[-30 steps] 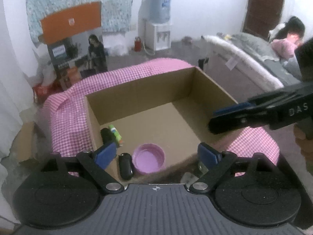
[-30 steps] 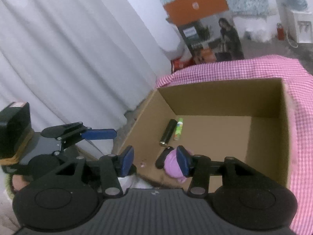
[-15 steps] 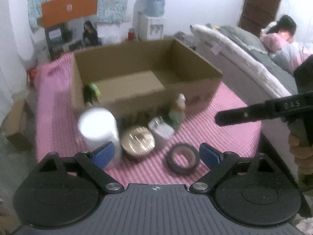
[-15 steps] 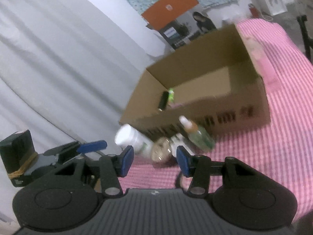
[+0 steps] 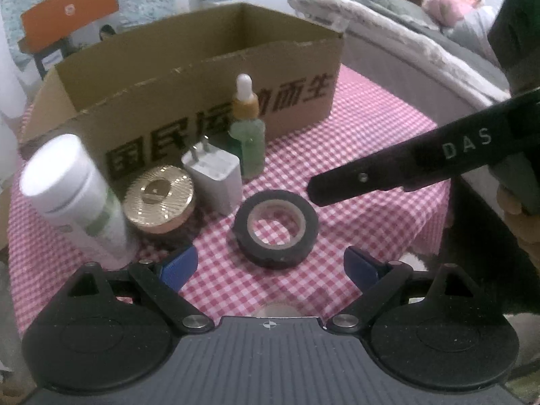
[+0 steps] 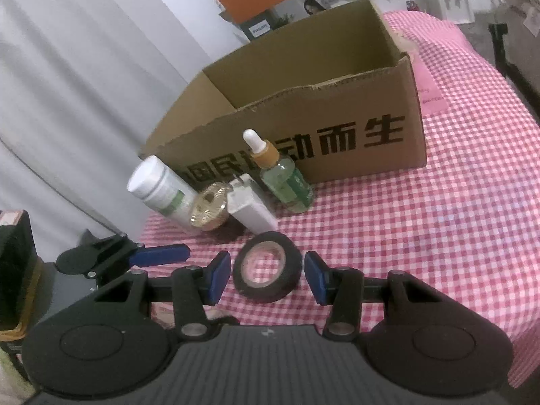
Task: Organize rigid objects
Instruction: 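Move the right gripper back to the black tape roll, then grasp the black tape roll by its edge with the right gripper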
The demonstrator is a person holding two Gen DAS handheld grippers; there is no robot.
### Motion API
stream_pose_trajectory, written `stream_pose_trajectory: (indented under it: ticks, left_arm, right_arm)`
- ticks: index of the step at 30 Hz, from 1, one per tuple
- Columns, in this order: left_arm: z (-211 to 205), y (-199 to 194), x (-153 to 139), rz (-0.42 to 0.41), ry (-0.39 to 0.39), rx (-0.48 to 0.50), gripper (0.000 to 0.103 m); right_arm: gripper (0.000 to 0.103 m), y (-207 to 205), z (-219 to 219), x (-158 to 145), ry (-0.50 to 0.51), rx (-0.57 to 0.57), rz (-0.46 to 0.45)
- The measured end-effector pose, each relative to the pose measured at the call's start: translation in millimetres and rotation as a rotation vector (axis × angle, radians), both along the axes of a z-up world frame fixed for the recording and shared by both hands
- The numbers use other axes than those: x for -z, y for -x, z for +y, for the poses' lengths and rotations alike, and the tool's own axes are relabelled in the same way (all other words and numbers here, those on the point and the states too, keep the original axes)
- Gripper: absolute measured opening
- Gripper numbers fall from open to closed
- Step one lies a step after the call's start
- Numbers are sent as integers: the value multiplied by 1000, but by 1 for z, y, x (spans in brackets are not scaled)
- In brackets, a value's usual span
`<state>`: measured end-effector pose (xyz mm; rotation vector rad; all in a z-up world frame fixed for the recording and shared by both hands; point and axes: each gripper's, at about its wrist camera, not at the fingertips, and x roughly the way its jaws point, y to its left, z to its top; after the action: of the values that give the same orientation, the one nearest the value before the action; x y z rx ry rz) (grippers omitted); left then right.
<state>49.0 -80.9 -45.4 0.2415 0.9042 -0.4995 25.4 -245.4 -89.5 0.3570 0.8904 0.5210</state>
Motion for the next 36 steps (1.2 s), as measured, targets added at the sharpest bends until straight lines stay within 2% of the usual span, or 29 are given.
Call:
stream_pose_trajectory:
  ticks: [6, 12, 16, 21, 36]
  left_arm:
    - [-7, -8, 11, 16, -17, 8, 89]
    - [-10, -14, 15, 15, -37, 18, 75]
    - [-11, -16, 17, 31, -12, 35, 64]
    - [-16, -17, 18, 26, -10, 41, 64]
    - [-34, -29, 19, 35, -31, 57, 70]
  right_arm:
    - [49, -13, 14, 11, 68, -24, -9]
    - [40, -23, 26, 19, 140, -55, -7]
    - [32, -24, 31, 22, 182, -78, -15]
    - [25, -25, 30, 24, 198, -85, -15]
    - [25, -34, 23, 23, 218, -87, -26]
